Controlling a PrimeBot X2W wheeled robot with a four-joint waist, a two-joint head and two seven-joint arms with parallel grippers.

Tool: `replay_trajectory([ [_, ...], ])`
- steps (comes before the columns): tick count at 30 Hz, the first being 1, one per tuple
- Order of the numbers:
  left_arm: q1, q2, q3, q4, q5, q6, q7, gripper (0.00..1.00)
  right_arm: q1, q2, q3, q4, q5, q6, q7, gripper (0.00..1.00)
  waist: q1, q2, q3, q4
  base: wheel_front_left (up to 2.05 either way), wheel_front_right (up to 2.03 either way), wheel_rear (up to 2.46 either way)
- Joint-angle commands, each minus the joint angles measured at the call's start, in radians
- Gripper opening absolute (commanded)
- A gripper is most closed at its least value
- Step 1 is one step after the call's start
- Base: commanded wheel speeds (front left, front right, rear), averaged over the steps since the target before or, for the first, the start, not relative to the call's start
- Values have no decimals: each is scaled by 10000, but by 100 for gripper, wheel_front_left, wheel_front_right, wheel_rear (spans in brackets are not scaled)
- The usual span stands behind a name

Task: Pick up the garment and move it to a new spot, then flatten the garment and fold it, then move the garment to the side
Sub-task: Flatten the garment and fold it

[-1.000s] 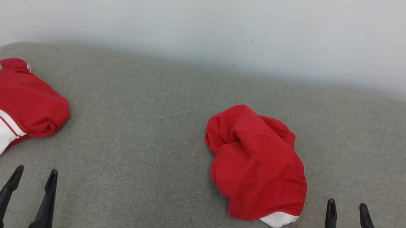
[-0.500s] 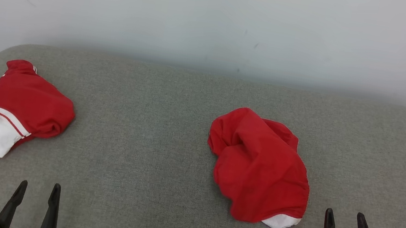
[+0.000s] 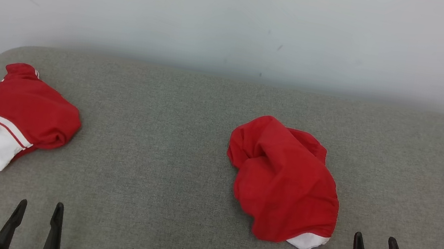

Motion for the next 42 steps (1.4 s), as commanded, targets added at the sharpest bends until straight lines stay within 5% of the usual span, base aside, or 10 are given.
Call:
replay_trajectory([
  [1,82,-48,48,36,146,-44,-33,100,30,-13,-5,30,24,-21,-6,100,-1,0,3,2,0,0,0],
  [16,-147,-280,108,126,324,-167,-33,100,-871,-13,72,840,-284,-22,17,100,-1,0,24,261,0,0,0],
  [41,-670,-413,-42,466,436,-498,-33,100,-3060,-156,-470,5940,-532,-22,5,100,-1,0,634,1230,0,0,0],
  [42,-709,-408,-32,520,432,-484,-33,100,-3227,-166,-418,6430,-412,-22,-2,67,-1,0,651,1285,0,0,0],
])
